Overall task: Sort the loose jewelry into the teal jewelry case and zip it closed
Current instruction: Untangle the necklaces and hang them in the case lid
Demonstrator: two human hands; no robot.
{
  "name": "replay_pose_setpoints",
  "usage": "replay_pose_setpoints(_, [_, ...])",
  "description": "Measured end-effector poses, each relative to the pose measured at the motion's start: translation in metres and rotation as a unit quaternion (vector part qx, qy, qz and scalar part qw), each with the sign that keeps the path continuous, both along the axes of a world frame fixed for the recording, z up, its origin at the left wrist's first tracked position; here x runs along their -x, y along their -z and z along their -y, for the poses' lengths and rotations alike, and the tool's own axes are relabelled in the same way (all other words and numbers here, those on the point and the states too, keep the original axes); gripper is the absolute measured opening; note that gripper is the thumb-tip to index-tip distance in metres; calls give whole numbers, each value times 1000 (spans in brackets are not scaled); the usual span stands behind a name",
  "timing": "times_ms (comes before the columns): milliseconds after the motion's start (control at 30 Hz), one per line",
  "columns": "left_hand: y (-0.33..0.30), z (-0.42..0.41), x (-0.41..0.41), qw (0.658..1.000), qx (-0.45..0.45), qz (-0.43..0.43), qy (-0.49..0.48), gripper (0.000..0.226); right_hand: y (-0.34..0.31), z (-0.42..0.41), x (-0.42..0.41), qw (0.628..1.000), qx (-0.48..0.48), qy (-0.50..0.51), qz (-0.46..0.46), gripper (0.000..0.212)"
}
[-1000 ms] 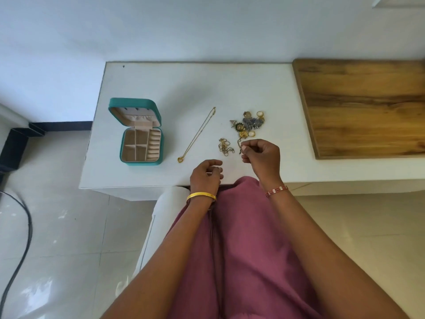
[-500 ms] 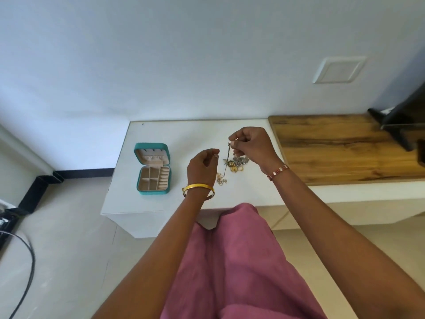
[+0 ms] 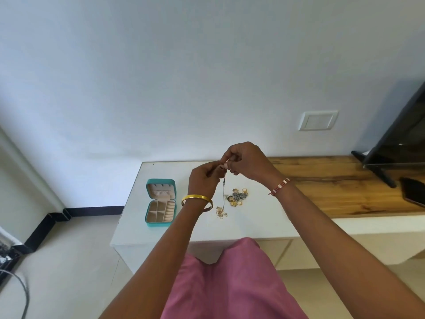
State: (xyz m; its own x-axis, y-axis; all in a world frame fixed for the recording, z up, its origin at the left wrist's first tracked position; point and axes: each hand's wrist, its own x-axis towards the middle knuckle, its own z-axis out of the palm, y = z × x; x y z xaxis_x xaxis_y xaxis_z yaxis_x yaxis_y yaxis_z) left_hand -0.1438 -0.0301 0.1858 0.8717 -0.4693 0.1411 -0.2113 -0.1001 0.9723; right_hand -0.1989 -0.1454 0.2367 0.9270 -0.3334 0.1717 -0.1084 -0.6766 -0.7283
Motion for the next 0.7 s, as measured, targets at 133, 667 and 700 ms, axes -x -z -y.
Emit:
replay_pose_setpoints(133, [-12,-9,5,999,29,-6,25,14,-13,-8,5,999,33,-14,-11,11])
replay_pose_setpoints(667, [-29,-26,3,978,139,-147,48,16,5,-12,24,971,-236,19,25,14])
replay_pose_setpoints(700, [-29,-27,4,975,148,-158,52,15,11,-14,25,969,-246,-1,2,13])
